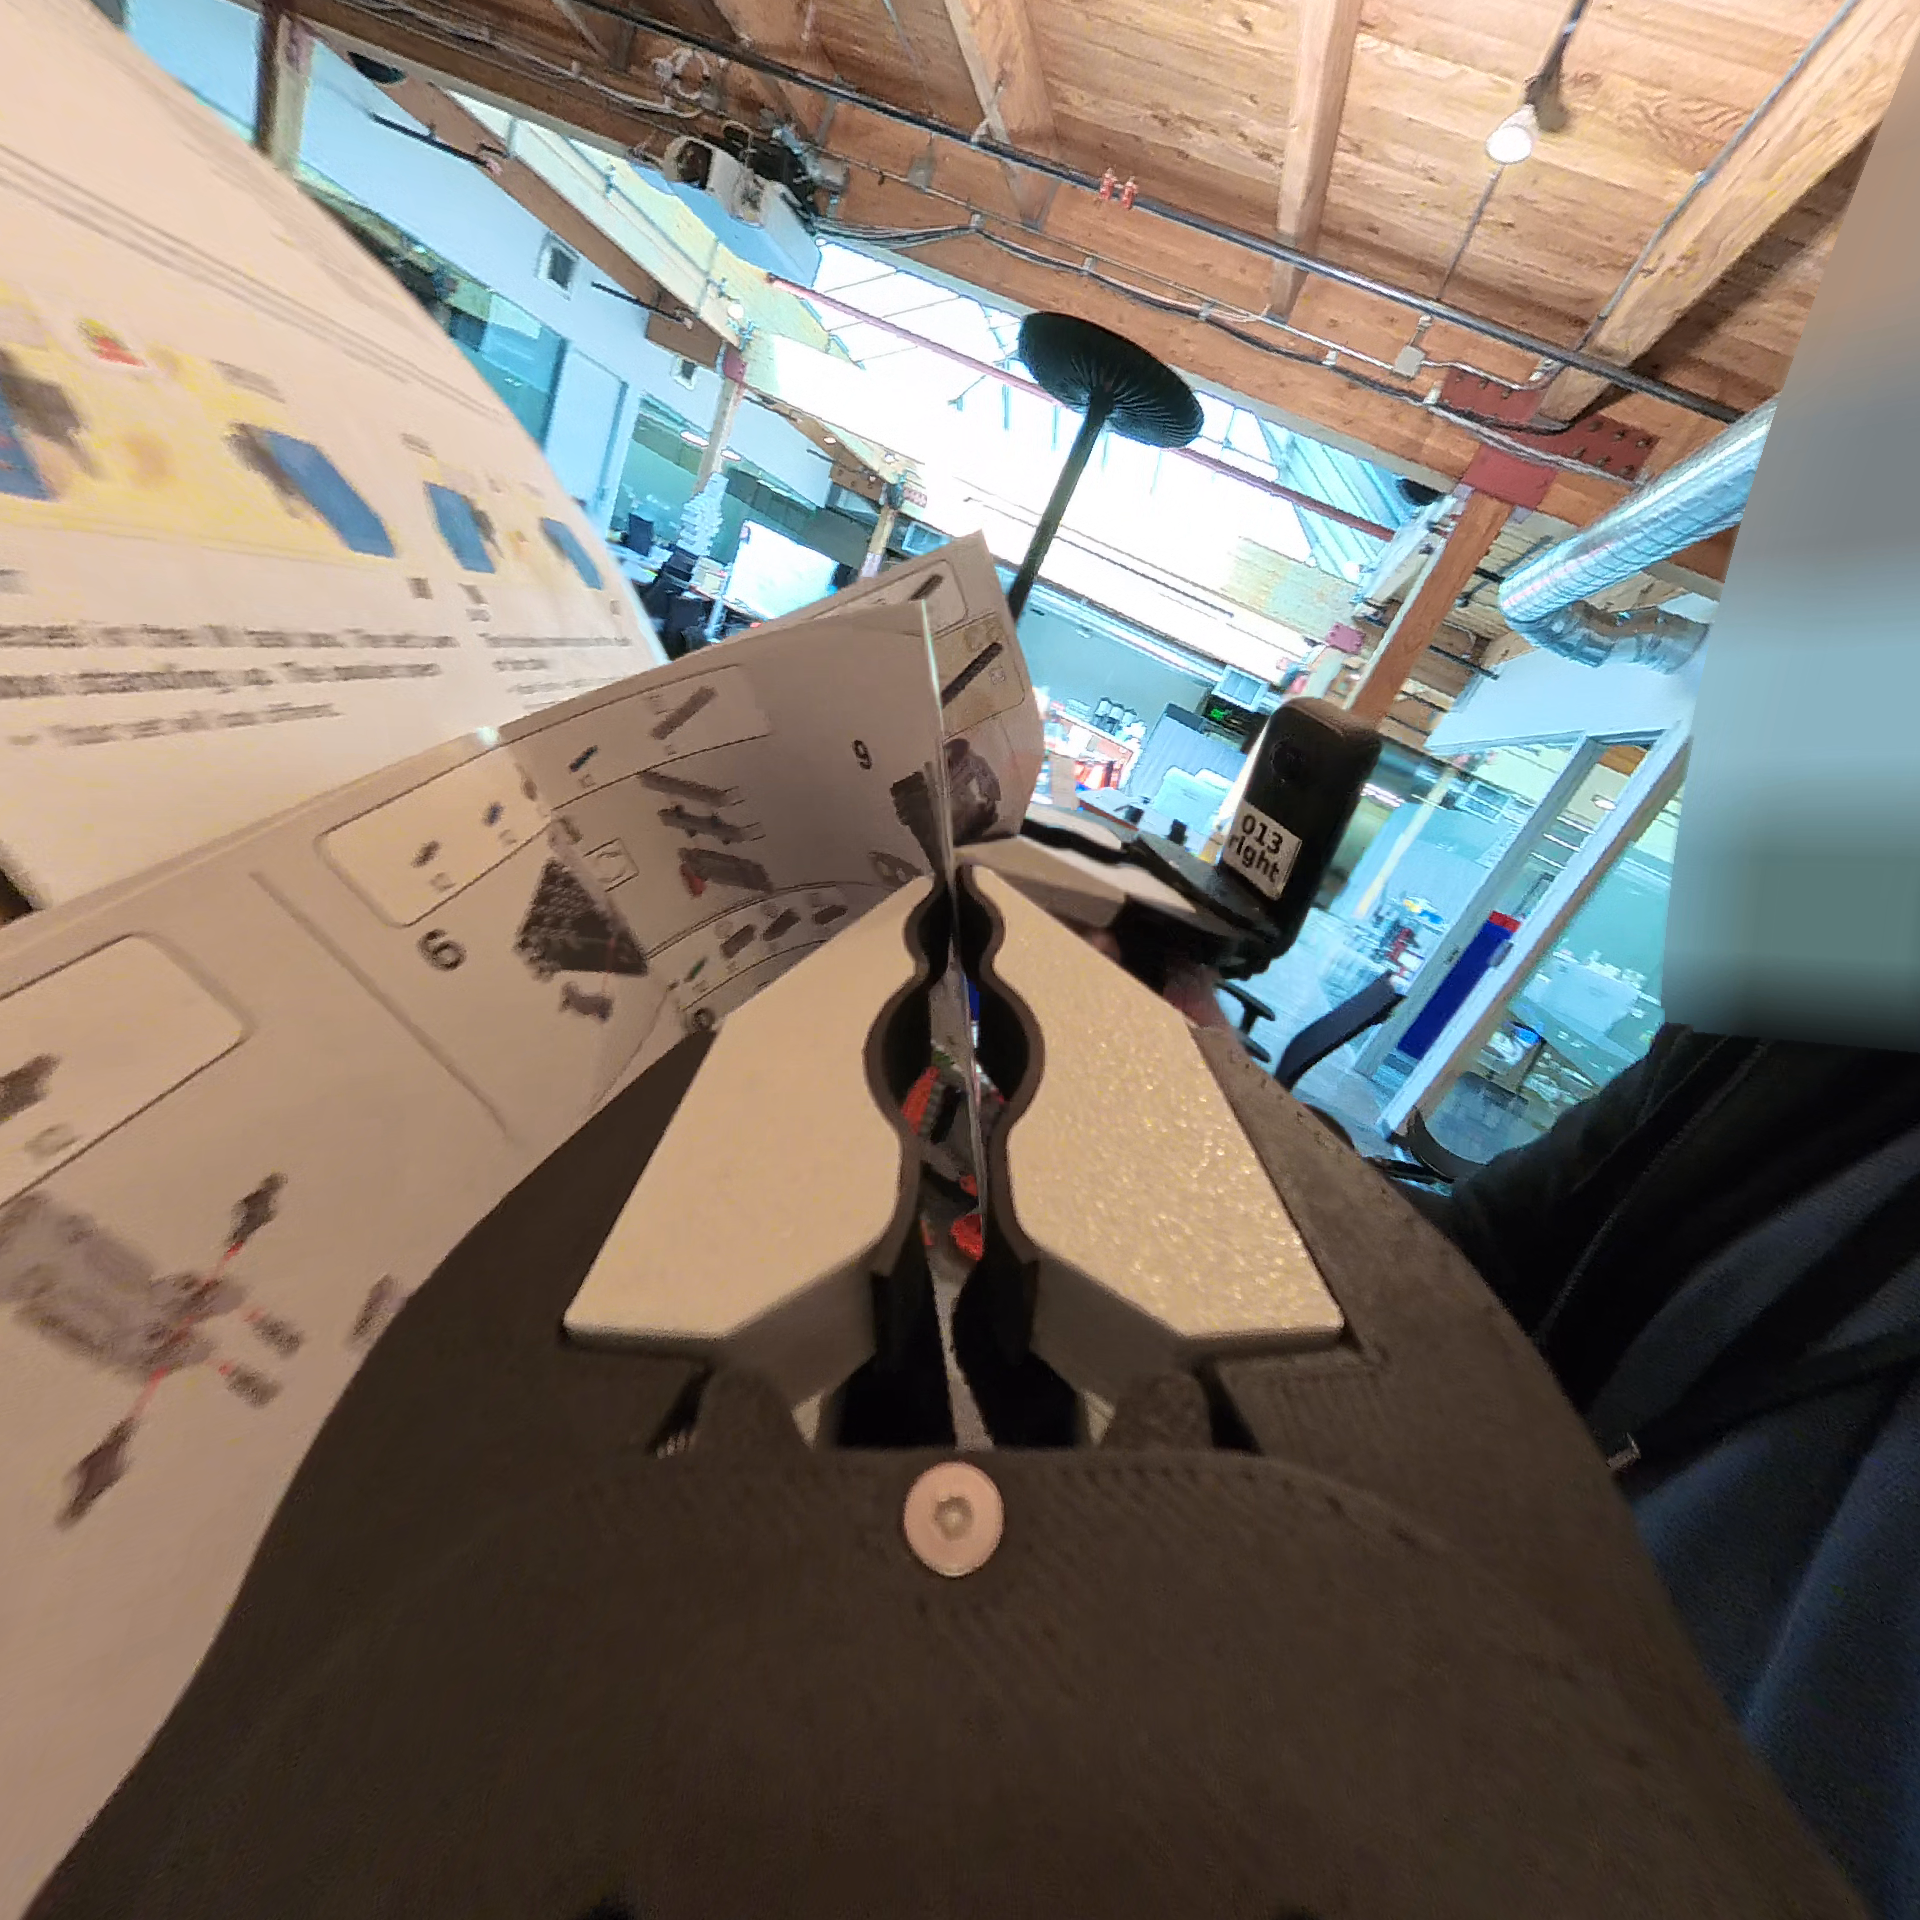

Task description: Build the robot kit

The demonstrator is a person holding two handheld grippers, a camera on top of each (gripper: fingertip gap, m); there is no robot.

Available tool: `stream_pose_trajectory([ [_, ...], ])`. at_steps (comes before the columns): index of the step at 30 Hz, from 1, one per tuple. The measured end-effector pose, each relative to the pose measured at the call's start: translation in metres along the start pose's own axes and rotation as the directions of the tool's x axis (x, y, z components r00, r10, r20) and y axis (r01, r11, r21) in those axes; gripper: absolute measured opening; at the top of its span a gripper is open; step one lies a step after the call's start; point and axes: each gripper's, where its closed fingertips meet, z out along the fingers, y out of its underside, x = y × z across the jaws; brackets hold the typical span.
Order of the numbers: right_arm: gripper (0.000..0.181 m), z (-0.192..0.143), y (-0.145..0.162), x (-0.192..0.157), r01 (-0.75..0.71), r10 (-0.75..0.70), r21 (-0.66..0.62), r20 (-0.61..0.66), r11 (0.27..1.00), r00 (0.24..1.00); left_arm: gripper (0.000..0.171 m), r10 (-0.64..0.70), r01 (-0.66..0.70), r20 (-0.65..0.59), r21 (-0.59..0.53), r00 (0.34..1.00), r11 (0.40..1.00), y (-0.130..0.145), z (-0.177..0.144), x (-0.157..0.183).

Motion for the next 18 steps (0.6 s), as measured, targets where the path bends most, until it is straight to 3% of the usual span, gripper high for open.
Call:
stream_pose_trajectory([
  [6,0.006,-0.004,0.026,0.054,-0.129,0.127,-0.038,-0.039,0.991,0.991,0.0,-0.016,0.015,0.15,0.011,0.989,1.0,-0.006,-0.045,-0.032],
  [13,0.009,0.004,0.051,0.073,-0.236,0.235,-0.058,-0.028,0.97,0.972,0.0,-0.014,0.013,0.262,0.006,0.965,1.0,-0.007,-0.072,-0.054],
  [18,0.016,0.005,0.057,0.08,-0.255,0.253,-0.06,-0.04,0.965,0.967,0.0,-0.012,0.011,0.27,0.006,0.963,1.0,-0.007,-0.075,-0.057],
])
